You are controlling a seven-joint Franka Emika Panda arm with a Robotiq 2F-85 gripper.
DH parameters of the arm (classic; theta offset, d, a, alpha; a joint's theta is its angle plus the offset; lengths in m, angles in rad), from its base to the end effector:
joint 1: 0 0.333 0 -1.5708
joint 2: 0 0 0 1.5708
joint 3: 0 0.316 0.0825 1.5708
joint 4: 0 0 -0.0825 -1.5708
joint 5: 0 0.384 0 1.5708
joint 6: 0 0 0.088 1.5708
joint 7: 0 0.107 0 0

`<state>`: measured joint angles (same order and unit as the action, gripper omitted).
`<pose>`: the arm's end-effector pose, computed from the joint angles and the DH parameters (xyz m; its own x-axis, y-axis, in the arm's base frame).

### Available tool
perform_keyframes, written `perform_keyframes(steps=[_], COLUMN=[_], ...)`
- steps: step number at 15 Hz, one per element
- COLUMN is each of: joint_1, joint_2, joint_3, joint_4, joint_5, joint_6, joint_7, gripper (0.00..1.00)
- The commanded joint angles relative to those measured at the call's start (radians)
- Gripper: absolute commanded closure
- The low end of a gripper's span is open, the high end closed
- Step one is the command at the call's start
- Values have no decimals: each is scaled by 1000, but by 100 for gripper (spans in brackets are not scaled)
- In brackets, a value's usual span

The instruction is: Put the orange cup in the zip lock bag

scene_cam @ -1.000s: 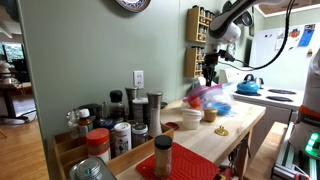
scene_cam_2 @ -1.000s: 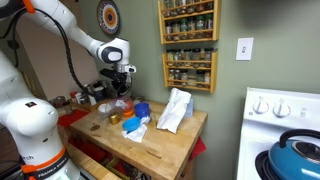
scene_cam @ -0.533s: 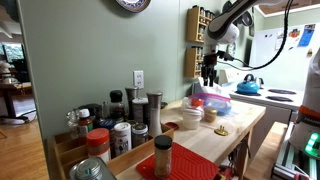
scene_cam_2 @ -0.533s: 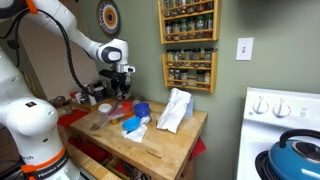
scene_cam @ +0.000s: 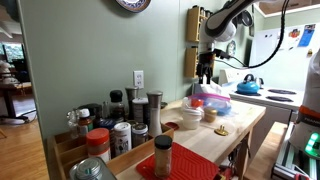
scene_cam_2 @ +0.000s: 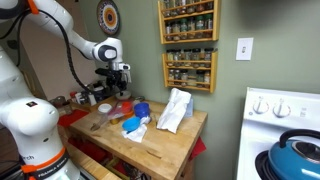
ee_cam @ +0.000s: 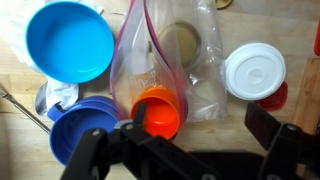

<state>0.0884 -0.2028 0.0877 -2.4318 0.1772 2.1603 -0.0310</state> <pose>0.4441 0.0861 0.3767 0.9920 0.1049 -0.0707 0.0956 -0.9876 -0.1242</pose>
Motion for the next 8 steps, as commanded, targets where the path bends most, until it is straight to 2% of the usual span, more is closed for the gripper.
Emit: perform_keyframes(steps=[1, 5, 8], joint_1=[11, 1, 2], joint_2=[-42, -156, -246], joint_3=[26, 50, 46], joint_4=[10, -5, -9], joint_5=[-30, -96, -74], joint_6=[-33, -60, -101], joint_7=[98, 214, 244], gripper=[1, 0, 0])
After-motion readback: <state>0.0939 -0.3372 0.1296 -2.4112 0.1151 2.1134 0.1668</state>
